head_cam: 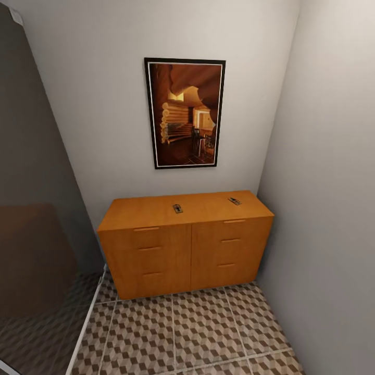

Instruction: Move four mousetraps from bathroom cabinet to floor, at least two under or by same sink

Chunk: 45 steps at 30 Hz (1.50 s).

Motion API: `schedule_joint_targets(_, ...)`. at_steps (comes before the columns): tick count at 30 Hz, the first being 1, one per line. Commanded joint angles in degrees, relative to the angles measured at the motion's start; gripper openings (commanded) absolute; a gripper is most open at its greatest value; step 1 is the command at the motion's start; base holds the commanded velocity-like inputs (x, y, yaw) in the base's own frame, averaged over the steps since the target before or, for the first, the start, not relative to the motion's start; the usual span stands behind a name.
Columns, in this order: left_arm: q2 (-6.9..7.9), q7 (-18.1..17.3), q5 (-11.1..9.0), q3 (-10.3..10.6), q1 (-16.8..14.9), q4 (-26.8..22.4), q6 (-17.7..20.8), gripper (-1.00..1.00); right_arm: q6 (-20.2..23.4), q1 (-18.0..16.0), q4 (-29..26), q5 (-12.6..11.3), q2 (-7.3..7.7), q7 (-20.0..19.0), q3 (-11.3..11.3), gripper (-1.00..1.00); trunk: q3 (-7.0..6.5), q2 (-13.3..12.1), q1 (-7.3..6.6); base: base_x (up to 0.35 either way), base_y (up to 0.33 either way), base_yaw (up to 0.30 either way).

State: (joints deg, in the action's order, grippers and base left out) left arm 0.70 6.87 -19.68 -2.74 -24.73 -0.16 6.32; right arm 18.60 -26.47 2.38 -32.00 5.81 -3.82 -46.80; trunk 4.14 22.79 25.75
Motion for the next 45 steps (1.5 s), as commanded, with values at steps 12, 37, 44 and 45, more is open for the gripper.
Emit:
schedule_joint_targets(12, 0.0, 0.2, -0.1, -0.3, -0.1, -0.1, 0.3, 1.0, 0.1, -0.1, 0.1, -0.3, -0.01, -0.3, -0.5, 1.0, 0.12, 0.1, 0.03, 0.0, 0.0, 0.0)
schedule_joint_targets(37, 0.0, 0.2, -0.1, -0.3, -0.1, 0.0, 0.0, 1.0, 0.1, -0.1, 0.1, -0.3, -0.01, -0.3, -0.5, 1.0, 0.12, 0.1, 0.03, 0.0, 0.0, 0.0)
schedule_joint_targets(44, 0.0, 0.2, -0.2, -0.3, -0.1, 0.1, 0.0, 1.0, 0.1, -0.1, 0.1, -0.3, -0.01, -0.3, -0.5, 1.0, 0.12, 0.1, 0.03, 0.068, -0.082, 0.007)
schedule_joint_targets(45, 0.0, 0.2, -0.2, -0.3, -0.1, 0.1, 0.0, 1.0, 0.1, -0.1, 0.1, -0.3, -0.01, -0.3, -0.5, 1.0, 0.12, 0.1, 0.03, 0.138, -0.192, 0.08)
